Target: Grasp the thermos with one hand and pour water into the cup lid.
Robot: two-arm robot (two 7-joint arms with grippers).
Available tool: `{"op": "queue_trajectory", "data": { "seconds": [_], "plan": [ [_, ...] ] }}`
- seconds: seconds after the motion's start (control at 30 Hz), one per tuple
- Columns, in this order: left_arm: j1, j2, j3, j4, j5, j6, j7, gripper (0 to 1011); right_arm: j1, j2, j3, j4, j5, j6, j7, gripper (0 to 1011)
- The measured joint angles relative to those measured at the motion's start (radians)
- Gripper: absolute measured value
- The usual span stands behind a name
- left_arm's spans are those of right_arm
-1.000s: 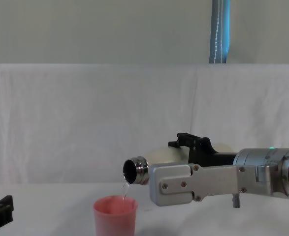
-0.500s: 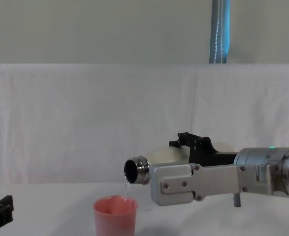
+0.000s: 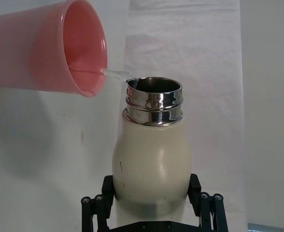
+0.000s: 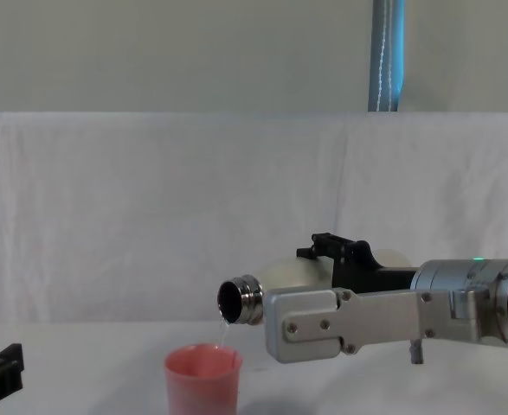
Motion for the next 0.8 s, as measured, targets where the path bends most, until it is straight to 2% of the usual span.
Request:
{"op": "queue_trajectory", "data": {
  "seconds": [0.47,0.8],
  "plan": [
    [0.000,0.000,0.000,0.000,0.000,0.000,0.000,1001,-0.002,-0.004,0.004,0.000,0.019,-0.006,0.007,948],
    [0.000,0.000,0.000,0.000,0.000,0.000,0.000,1001,-0.013,-0.002,0.028,-0.022,0.072,-0.007,0.048,948]
  ]
}}
